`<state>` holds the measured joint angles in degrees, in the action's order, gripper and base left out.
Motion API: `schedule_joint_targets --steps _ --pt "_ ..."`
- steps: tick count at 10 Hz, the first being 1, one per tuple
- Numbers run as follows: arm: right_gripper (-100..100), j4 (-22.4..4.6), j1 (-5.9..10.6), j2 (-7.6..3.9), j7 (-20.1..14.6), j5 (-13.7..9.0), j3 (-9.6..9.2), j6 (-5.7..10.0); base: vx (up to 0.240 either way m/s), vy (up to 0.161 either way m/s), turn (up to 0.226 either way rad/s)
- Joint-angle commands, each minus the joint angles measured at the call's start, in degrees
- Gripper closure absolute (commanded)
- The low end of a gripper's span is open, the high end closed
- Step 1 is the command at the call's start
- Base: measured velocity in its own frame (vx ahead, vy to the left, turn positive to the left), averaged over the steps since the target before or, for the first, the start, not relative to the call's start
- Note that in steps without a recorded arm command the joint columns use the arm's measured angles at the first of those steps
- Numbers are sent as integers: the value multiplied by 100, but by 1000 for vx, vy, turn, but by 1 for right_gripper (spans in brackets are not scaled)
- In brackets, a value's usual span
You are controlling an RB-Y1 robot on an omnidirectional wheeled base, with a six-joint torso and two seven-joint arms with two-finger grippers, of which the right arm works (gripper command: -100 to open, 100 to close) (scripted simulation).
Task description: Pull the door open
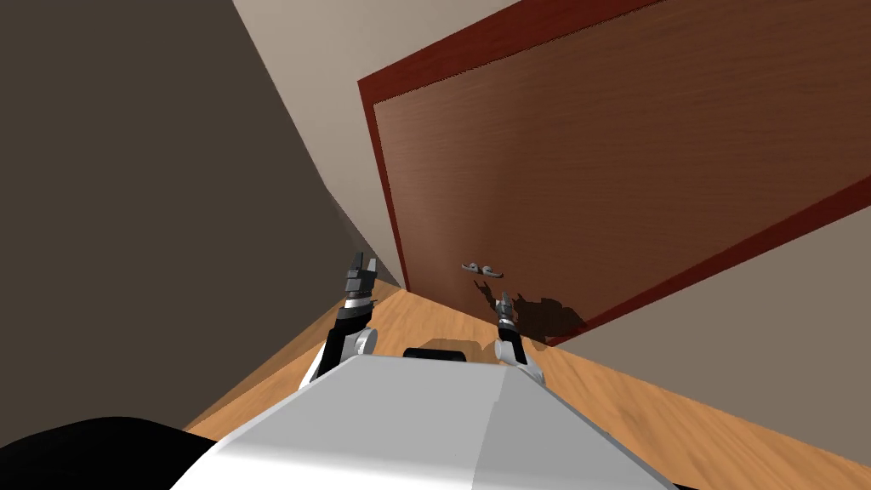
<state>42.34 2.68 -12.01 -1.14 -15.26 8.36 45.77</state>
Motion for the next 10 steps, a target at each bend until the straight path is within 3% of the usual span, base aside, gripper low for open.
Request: schedule_joint_targets --steps 1,6,7,8,10 --pt "-100 -187 78 -14 12 -22 19 32 69 -37 72" --pt "-100 -842 325 -67 51 -109 91 142 82 -45 106" --pt "-100 -733 277 -67 35 -96 79 125 53 -33 32" --pt "-100 -828 106 -218 -26 -167 191 153 -2 -8 -81" --pt "-100 -839 84 -237 -35 -176 206 158 -15 0 -23"
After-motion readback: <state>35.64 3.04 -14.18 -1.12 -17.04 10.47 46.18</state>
